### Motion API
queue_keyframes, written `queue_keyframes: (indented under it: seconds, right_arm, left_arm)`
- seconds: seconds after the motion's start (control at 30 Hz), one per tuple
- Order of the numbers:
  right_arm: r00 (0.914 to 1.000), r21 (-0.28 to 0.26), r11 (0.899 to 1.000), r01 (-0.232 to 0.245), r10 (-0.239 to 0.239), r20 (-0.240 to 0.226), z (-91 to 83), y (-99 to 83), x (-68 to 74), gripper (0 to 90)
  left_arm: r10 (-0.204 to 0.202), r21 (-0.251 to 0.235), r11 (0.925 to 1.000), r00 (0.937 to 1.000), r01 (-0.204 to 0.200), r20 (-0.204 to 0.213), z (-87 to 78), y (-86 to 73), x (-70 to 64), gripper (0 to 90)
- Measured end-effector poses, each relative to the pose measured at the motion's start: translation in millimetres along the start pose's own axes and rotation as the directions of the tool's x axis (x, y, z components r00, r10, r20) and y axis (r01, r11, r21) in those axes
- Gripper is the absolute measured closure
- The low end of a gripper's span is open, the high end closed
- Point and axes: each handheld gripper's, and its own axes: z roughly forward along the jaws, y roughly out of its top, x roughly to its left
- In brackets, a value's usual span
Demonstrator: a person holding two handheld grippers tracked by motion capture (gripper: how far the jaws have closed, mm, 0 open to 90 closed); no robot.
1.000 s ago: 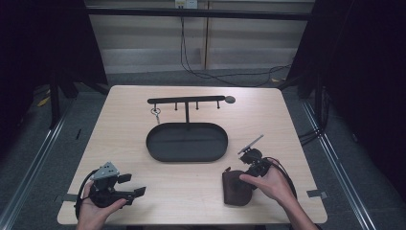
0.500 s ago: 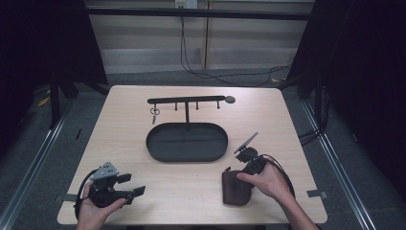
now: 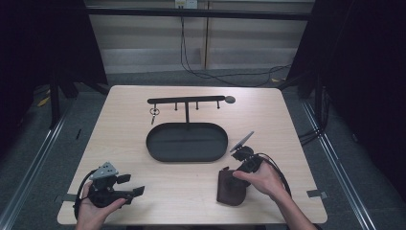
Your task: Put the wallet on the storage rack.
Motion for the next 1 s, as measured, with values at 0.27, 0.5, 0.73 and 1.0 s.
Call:
queue_keyframes:
  seconds: [0.27, 0.5, 0.73, 1.0]
  right_arm:
    - [0.9996, -0.011, 1.000, -0.022, 0.021, -0.020, -4.0, 0.0, -3.4, 40.3]
    - [0.9980, -0.074, 0.996, -0.054, 0.051, -0.038, -14.3, -2.4, -10.3, 59.9]
    - [0.9986, -0.094, 0.994, -0.052, 0.051, -0.015, -26.2, -2.6, -8.6, 67.9]
    - [0.9997, -0.076, 0.997, -0.023, 0.023, 0.008, -46.3, 5.0, -1.1, 76.7]
  left_arm:
    - [0.009, 0.009, 0.9999, 1.0000, -0.010, 0.002, 0.2, -0.1, 0.0, 25.0]
    - [0.019, 0.016, 0.9997, 0.9998, -0.018, -0.006, 0.4, -0.3, -0.6, 24.9]
    - [0.024, 0.020, 0.9995, 0.9997, -0.024, 0.000, 0.9, -0.2, -1.5, 24.7]
    - [0.027, 0.025, 0.9993, 0.9996, -0.027, 0.003, 1.6, -0.3, -1.7, 24.6]
